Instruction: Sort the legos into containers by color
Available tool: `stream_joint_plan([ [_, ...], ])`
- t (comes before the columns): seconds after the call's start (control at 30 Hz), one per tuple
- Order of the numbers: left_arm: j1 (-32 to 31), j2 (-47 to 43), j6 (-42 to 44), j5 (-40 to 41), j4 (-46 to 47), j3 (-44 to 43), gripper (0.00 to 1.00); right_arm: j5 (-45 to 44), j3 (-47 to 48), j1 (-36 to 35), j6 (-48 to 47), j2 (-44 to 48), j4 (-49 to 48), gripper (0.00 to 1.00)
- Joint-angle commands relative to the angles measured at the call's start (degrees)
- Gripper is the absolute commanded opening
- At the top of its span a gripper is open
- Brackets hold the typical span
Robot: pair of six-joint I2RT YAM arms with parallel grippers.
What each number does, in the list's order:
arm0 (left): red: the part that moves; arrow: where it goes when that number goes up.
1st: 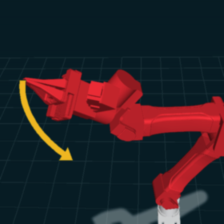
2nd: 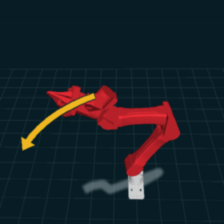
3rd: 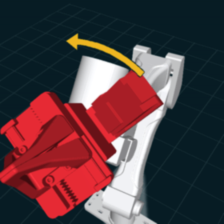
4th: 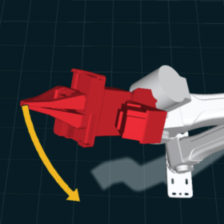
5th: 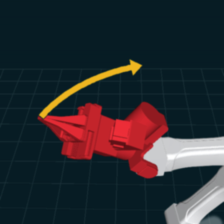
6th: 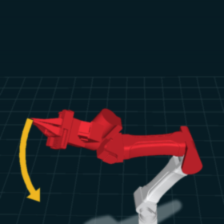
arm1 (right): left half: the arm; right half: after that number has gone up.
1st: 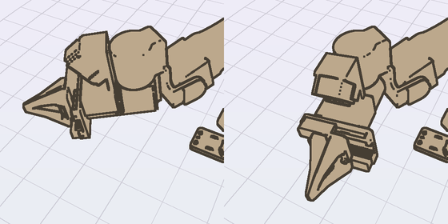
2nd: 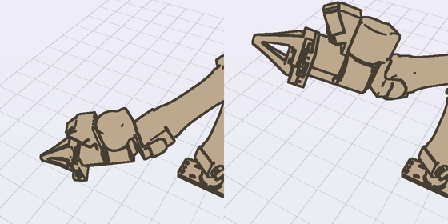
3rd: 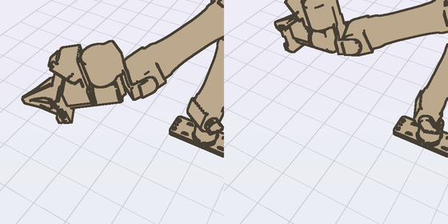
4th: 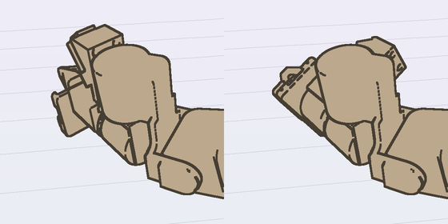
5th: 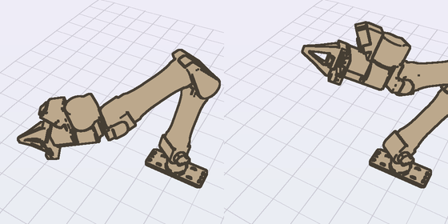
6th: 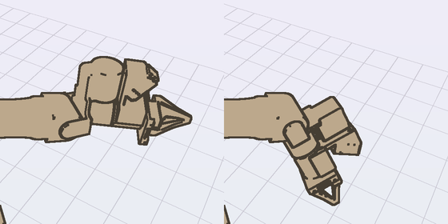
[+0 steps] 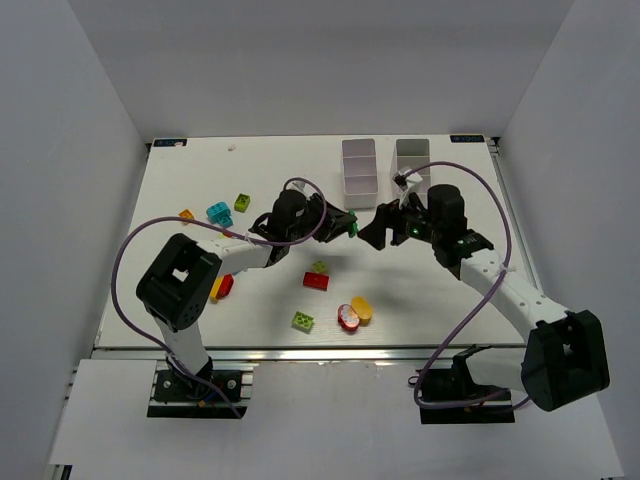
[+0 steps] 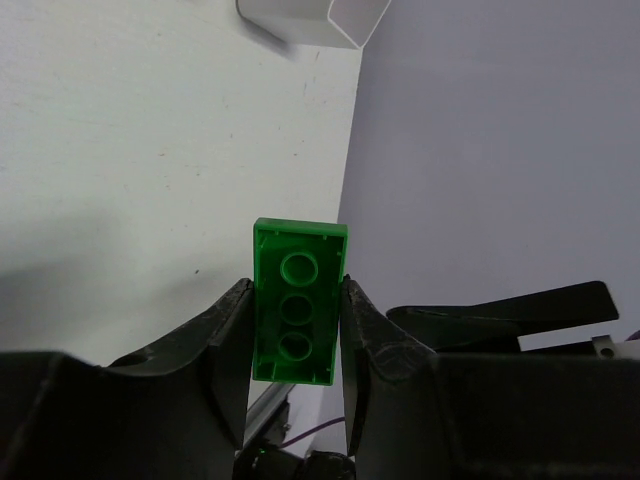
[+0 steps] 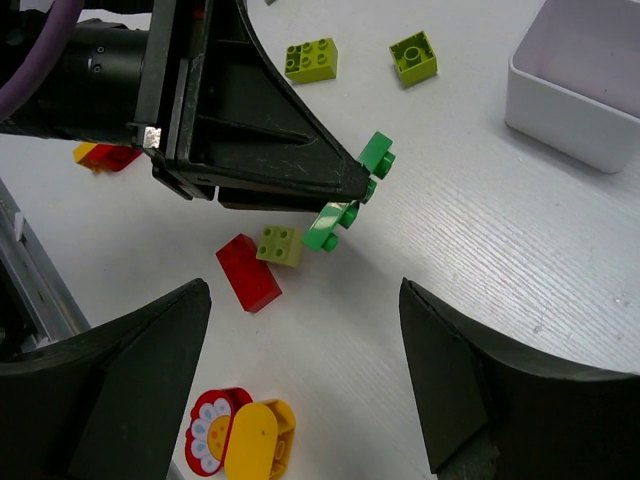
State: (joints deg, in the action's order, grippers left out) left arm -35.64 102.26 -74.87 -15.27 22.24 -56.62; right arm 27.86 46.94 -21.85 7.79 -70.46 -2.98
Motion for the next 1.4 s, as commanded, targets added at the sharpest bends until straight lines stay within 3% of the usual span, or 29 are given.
stream_joint_plan([
  [0.0, 0.1, -1.6, -4.8, 0.1, 2.3, -1.1, 0.11, -5.4, 1.0, -1.8, 2.4, -0.7, -3.2, 0.81],
  [0.53, 0.0, -2.6, -7.9, 0.1, 7.1, 1.8, 0.14, -12.0, 7.8, -6.6, 8.4, -10.3, -6.2, 0.74],
  [0.7, 0.1, -2.9, -8.1, 0.1, 7.5, 2.2, 0.16, -15.5, 8.4, -7.8, 8.8, -11.9, -6.6, 0.56],
  [0.9, 0.1, -3.6, -8.7, 0.9, 8.3, 2.7, 0.22, -17.0, 9.1, -8.1, 7.6, -12.8, -5.1, 0.45],
  [1.03, 0.1, -3.6, -9.1, 0.7, 9.3, 2.5, 0.31, -16.9, 8.8, -8.1, 7.5, -12.5, -5.4, 0.33],
  [1.23, 0.7, -5.7, -6.7, 2.5, 4.8, 2.9, 0.65, -17.7, 9.5, -7.9, 4.6, -11.5, -5.9, 0.00],
  [1.37, 2.4, -9.1, -3.8, 5.0, 1.9, 4.5, 0.78, -16.9, 10.5, -6.7, 0.0, -10.8, -4.1, 0.00],
])
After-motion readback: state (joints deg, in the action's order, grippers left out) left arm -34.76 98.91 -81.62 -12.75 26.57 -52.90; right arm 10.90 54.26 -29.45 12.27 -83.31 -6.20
